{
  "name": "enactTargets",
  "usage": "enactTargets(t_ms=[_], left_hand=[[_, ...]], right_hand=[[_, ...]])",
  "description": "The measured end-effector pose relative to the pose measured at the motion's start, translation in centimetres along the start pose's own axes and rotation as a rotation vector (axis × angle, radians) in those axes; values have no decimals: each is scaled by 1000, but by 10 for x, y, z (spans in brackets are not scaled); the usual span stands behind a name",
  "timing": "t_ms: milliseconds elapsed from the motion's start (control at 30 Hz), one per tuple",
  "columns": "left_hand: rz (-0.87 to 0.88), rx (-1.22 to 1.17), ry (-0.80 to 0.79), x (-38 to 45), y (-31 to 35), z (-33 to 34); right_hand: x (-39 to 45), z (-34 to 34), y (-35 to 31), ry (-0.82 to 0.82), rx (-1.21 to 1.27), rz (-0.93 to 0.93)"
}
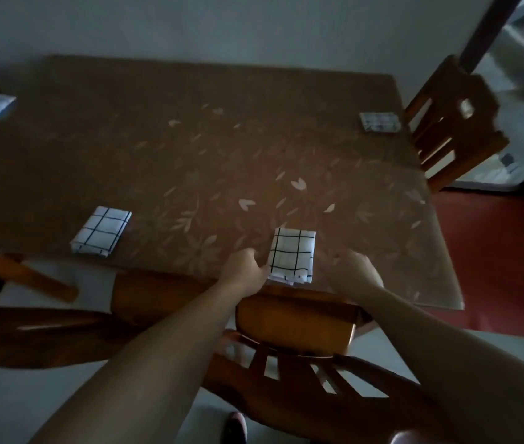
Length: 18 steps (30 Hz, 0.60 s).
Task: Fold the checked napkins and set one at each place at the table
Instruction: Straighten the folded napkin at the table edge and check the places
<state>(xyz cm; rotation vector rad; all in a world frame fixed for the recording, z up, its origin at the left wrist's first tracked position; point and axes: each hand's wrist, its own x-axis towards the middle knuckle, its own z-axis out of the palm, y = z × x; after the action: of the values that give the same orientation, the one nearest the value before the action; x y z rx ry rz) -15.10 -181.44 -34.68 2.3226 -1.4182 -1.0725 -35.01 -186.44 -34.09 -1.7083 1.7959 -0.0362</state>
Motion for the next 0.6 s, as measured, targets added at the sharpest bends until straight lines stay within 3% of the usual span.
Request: enactTargets(t_ms=[67,267,600], left_hand=[[-19,-37,10,7,-1,12],[-10,-98,99,19,8,29],[54,-106,76,20,31,47]], right_hand=[[7,14,-3,-55,128,49],[24,28,2,-3,366,97],[33,16,30,-6,330,80]])
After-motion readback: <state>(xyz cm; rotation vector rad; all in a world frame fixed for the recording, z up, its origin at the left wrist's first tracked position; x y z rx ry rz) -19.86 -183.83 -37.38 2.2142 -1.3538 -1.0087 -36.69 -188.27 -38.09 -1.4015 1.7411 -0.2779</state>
